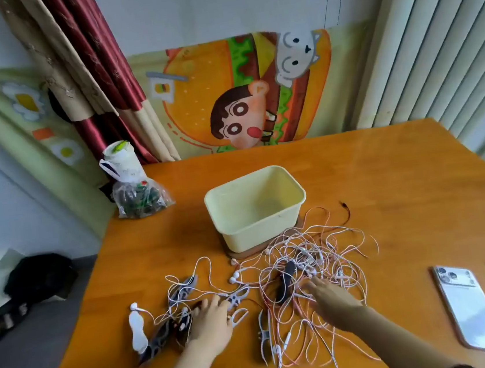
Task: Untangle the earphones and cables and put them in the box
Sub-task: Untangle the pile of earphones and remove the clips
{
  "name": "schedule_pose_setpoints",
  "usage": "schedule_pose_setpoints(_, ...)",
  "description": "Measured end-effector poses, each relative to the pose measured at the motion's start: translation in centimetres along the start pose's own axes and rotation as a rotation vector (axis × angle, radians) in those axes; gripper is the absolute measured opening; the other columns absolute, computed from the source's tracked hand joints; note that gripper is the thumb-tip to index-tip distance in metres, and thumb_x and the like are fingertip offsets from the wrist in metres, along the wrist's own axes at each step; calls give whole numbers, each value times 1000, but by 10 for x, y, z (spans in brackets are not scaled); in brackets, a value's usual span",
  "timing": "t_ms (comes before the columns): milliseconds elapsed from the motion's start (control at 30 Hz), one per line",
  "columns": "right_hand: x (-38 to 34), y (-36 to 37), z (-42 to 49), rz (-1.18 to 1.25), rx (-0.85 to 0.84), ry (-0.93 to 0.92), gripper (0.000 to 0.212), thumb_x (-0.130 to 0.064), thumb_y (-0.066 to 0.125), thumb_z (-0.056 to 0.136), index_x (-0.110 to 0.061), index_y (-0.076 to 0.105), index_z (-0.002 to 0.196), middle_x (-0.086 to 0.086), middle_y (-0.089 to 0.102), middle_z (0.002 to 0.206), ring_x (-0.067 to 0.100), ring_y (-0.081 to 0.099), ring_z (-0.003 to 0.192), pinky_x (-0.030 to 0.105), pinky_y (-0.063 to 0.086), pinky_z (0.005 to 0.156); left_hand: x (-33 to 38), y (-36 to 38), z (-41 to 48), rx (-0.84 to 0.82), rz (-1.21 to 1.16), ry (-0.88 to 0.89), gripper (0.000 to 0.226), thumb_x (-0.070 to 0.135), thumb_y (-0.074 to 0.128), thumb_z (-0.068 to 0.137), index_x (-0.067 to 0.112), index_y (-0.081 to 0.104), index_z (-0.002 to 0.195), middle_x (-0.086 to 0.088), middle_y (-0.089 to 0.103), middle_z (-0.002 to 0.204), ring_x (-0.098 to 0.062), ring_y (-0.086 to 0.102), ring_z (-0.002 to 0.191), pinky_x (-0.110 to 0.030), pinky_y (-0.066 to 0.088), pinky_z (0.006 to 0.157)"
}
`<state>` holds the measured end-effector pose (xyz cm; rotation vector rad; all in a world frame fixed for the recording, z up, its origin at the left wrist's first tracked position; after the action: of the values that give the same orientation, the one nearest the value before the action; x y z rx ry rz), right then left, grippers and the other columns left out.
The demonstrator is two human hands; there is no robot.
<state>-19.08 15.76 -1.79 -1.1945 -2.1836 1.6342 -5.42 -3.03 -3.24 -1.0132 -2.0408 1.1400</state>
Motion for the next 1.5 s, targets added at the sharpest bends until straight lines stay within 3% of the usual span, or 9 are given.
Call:
schedule_pose_setpoints(133, -34, 23, 7, -123, -63, -174, 47, -13, 36, 100, -23, 28, 146, -1, 31, 150, 19, 35, 132, 32, 36, 107, -4, 29, -9, -139, -3, 5, 55, 26, 42, 101, 25, 19, 151, -2, 3, 161, -29, 2, 147, -44, 19, 117)
schedule_pose_setpoints(300, -74, 46, 9, -199, -125, -336, 40, -25, 36, 102, -19, 37, 142, 4, 32, 148, 22, 35, 131, 35, 36, 105, -5, 38, -9, -137, -32, 27, 55, 23, 42, 101, 25, 19, 151, -3, 0, 161, -30, -5, 147, -46, 18, 117)
schedule_pose_setpoints(500, -73, 69, 12, -123, -199, -91, 64, -43, 51, 93, -13, 25, 144, 9, 32, 144, 26, 44, 125, 35, 46, 95, -3, 40, -13, -102, -55, 37, 60, 17, 42, 100, 27, 14, 152, -3, -3, 161, -30, -8, 147, -44, 19, 117)
schedule_pose_setpoints(667, -68, 75, 19, -1, -157, 79, 48, -28, 56, 92, -10, 38, 133, 8, 43, 132, 27, 54, 110, 31, 47, 82, -3, 42, -12, -111, -13, 37, 58, 21, 40, 101, 25, 12, 152, -7, -2, 161, -32, -7, 147, -48, 16, 118)
schedule_pose_setpoints(767, -66, 80, 23, 145, -135, 162, 32, -18, 57, 89, -11, 49, 119, 9, 58, 117, 27, 59, 99, 30, 44, 73, 3, 41, -12, -48, 18, 61, 52, 31, 38, 102, 23, 21, 150, -9, 10, 159, -31, 1, 147, -50, 8, 118)
schedule_pose_setpoints(867, -69, 79, 24, 322, -63, 187, 30, -14, 56, 87, -9, 52, 116, 11, 64, 110, 25, 60, 90, 26, 43, 68, 19, 39, -14, 7, -74, 117, 45, 42, 37, 100, 24, 37, 142, -3, 35, 146, -24, 23, 138, -41, 18, 114)
schedule_pose_setpoints(1067, -66, 88, 15, 512, -97, 124, 42, -3, 55, 88, -8, 34, 125, 13, 60, 112, 29, 60, 100, 41, 51, 83, 30, 50, -9, -23, -97, 99, 46, 46, 47, 95, 23, 44, 134, -2, 45, 137, -25, 32, 130, -42, 25, 105)
schedule_pose_setpoints(1300, -29, 84, -7, 244, -122, 74, 47, -26, 62, 89, -18, 38, 129, 2, 47, 127, 22, 53, 108, 34, 48, 90, 25, 39, -5, 118, -195, -1, 22, 28, 43, 99, 19, 53, 117, 3, 61, 117, -17, 55, 108, -34, 37, 92)
schedule_pose_setpoints(1500, -6, 64, 4, 74, -40, 113, 37, -30, 49, 96, -16, 39, 129, 3, 54, 123, 23, 59, 101, 30, 49, 74, -1, 24, 3, 174, -209, -167, 22, 28, 43, 100, 19, 53, 118, 1, 63, 119, -19, 57, 110, -36, 37, 93)
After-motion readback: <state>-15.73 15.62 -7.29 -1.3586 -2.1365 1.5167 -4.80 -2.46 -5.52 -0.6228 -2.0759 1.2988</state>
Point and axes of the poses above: each hand's wrist, its own z-axis towards the middle knuckle, its own y-axis out of the palm, x = y × z, the point moved 7 cm from there along z, towards the middle knuckle
